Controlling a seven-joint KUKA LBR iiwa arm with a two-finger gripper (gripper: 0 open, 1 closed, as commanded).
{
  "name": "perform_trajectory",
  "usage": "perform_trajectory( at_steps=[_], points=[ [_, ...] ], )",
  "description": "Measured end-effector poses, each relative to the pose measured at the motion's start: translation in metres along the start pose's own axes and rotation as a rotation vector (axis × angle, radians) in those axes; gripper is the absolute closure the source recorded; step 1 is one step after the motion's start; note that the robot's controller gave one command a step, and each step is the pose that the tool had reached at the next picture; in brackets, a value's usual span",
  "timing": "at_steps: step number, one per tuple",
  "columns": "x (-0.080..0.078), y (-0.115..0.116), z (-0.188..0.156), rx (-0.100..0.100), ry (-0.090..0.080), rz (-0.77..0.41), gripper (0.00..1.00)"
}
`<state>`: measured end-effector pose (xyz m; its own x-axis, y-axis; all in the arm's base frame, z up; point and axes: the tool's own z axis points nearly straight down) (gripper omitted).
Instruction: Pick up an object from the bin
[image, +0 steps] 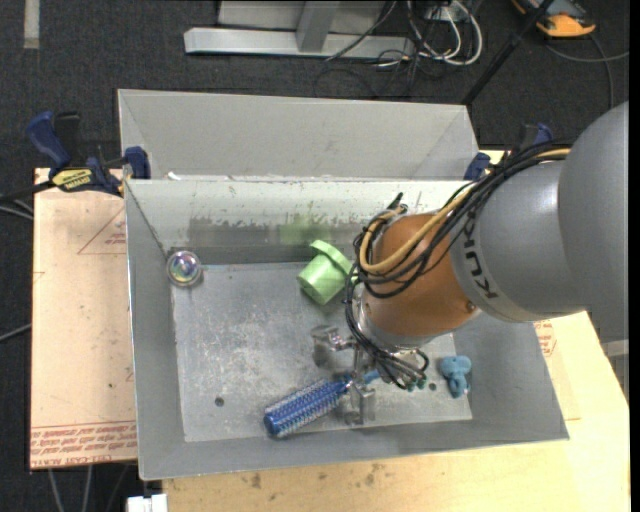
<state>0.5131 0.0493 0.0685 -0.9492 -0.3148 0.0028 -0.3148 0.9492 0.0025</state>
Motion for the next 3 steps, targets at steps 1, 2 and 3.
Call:
perform_trajectory(
  at_steps=[1, 2, 3],
  points=[
    [0.001, 0.0, -0.032, 0.003, -0.006, -0.272, 0.0],
    [0.011, 0.003, -0.048, 0.003, -0.005, -0.39, 0.0],
    [0.01, 0.001, 0.0, 0.001, -0.001, -0.589, 0.0]
  ],
)
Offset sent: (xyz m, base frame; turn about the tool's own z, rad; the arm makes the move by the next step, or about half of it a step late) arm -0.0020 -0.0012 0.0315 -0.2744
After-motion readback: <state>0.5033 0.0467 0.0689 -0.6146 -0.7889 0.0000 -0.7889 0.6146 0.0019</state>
